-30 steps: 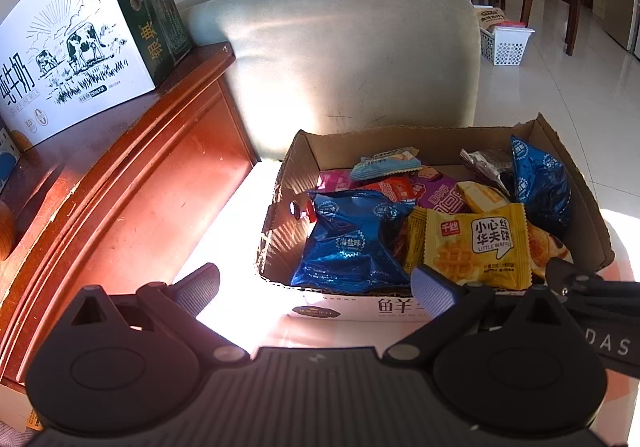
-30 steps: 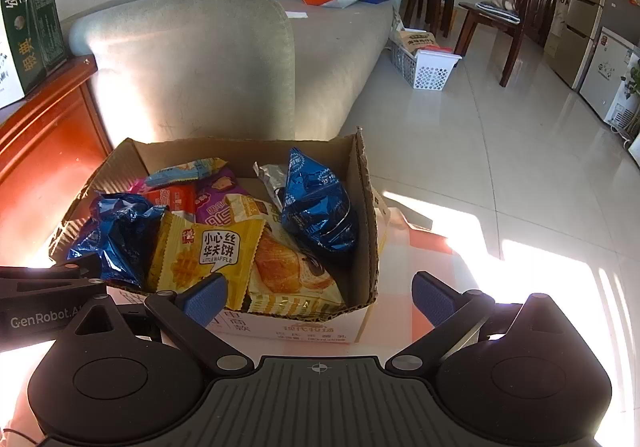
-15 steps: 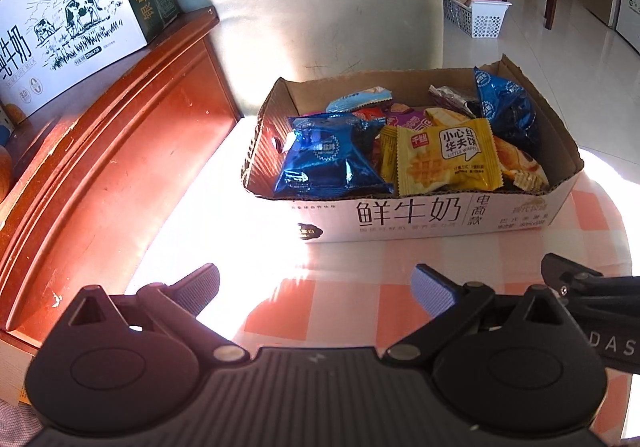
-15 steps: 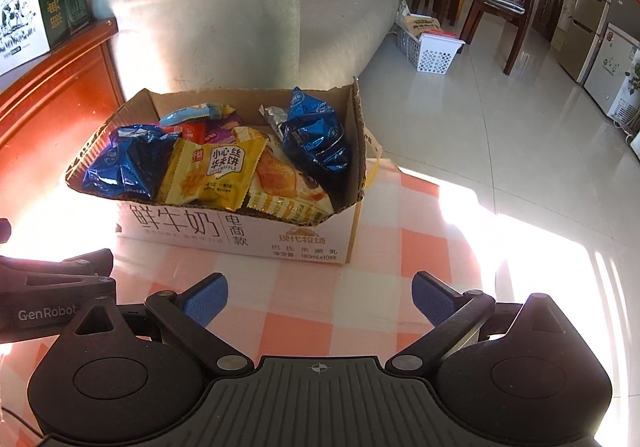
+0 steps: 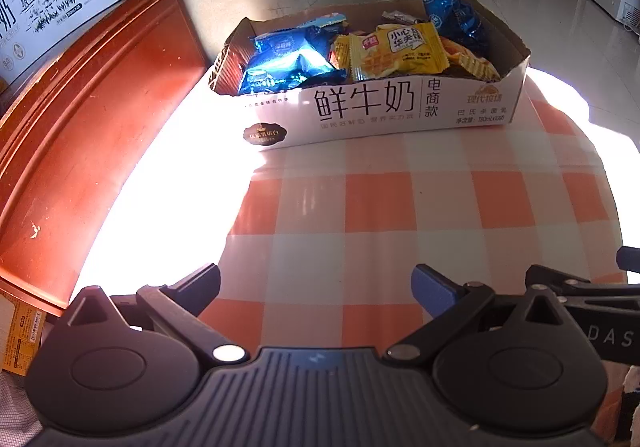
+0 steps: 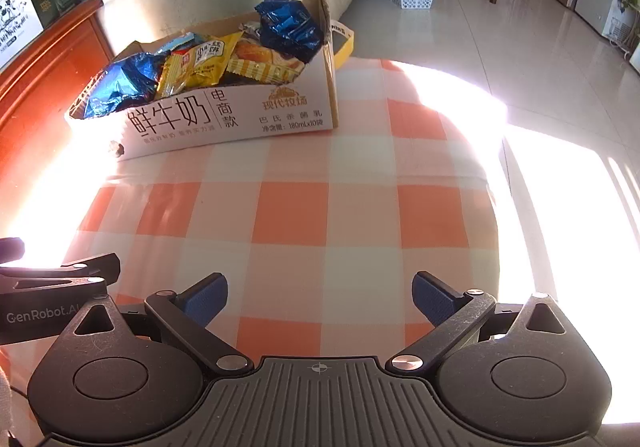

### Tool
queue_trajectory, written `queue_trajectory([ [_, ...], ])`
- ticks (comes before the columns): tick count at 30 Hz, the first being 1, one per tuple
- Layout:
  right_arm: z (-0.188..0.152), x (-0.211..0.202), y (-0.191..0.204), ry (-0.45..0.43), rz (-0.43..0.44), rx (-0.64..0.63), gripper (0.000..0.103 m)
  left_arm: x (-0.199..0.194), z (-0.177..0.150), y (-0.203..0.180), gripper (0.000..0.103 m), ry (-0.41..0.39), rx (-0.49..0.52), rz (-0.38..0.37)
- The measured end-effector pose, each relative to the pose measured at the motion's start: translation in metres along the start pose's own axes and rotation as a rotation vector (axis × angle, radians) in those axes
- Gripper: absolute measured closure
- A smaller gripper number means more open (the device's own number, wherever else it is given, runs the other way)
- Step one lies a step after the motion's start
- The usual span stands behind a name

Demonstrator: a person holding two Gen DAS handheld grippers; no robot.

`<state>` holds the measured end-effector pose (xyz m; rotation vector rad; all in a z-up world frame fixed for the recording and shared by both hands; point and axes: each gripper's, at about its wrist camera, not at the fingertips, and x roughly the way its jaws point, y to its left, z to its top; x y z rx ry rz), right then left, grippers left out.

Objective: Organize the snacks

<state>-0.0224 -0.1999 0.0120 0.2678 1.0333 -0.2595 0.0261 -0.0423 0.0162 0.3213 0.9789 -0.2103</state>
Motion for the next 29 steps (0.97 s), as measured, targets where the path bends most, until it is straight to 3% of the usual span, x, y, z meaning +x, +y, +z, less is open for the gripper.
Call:
queue_trajectory([
  [6,-0.040,0.002,0.005,0.014,-0.010,-0.043,0.002,-0.013,-0.024,0.001,0.002,-0.003,0.011,-0.042],
  [14,-0.068,0.005,0.018,-0.024,0.030,-0.088,0.002,-0.027,-0.040,0.010,0.001,-0.017,0.000,-0.054],
  [29,-0.081,0.017,0.041,-0.290,0.074,-0.164,0.000,-0.034,-0.050,0.022,0.001,-0.039,-0.014,-0.070],
])
